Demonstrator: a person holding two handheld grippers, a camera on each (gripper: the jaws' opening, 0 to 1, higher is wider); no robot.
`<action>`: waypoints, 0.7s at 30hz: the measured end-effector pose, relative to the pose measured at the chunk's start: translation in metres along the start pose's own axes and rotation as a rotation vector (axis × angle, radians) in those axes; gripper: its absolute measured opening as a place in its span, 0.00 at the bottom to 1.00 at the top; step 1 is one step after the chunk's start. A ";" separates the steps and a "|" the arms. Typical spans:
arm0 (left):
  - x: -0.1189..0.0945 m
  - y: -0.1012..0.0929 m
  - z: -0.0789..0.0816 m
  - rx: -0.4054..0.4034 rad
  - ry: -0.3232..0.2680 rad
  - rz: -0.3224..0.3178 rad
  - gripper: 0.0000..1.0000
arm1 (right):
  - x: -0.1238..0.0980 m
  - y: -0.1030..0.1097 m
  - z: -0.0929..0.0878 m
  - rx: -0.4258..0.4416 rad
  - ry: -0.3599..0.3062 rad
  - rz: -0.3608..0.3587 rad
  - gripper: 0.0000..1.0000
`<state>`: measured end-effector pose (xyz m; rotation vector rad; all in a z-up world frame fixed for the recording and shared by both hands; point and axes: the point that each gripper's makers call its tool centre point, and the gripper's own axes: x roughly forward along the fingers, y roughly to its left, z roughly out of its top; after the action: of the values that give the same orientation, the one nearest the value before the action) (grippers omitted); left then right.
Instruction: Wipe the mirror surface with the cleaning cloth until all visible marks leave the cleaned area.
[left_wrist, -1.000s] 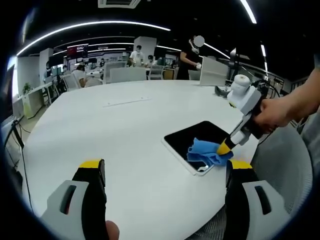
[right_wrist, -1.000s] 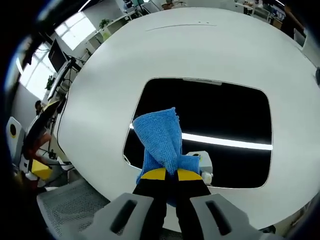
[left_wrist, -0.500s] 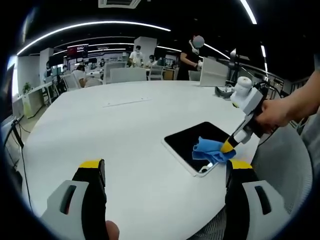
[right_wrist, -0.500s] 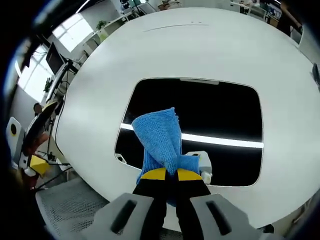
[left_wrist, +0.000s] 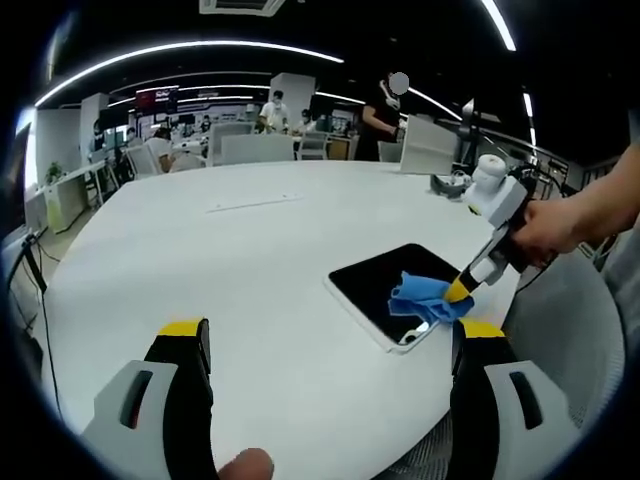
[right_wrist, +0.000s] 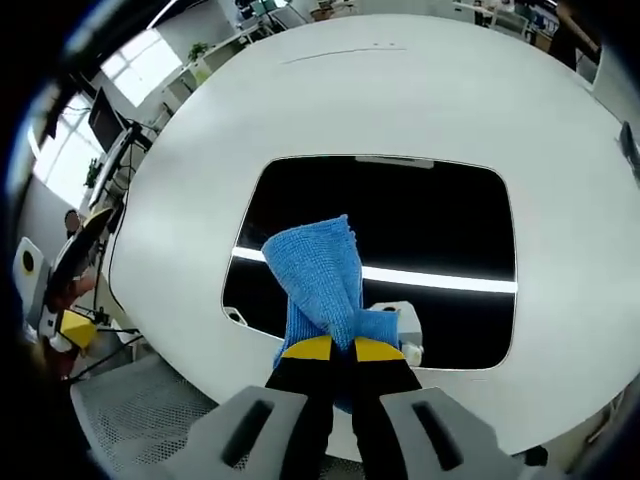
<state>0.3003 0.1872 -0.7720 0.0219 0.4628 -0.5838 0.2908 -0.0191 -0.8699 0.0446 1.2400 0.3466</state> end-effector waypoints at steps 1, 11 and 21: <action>0.000 0.000 0.000 -0.001 0.000 -0.001 0.99 | 0.000 0.000 0.000 -0.001 0.000 -0.001 0.00; 0.000 -0.006 0.001 -0.033 -0.006 -0.014 0.99 | 0.003 -0.006 0.009 0.032 -0.005 0.007 0.00; -0.006 0.006 0.008 -0.048 -0.037 0.016 0.99 | 0.006 -0.009 0.023 -0.005 -0.006 -0.017 0.00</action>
<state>0.3022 0.1949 -0.7631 -0.0305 0.4405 -0.5561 0.3159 -0.0224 -0.8700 0.0306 1.2333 0.3342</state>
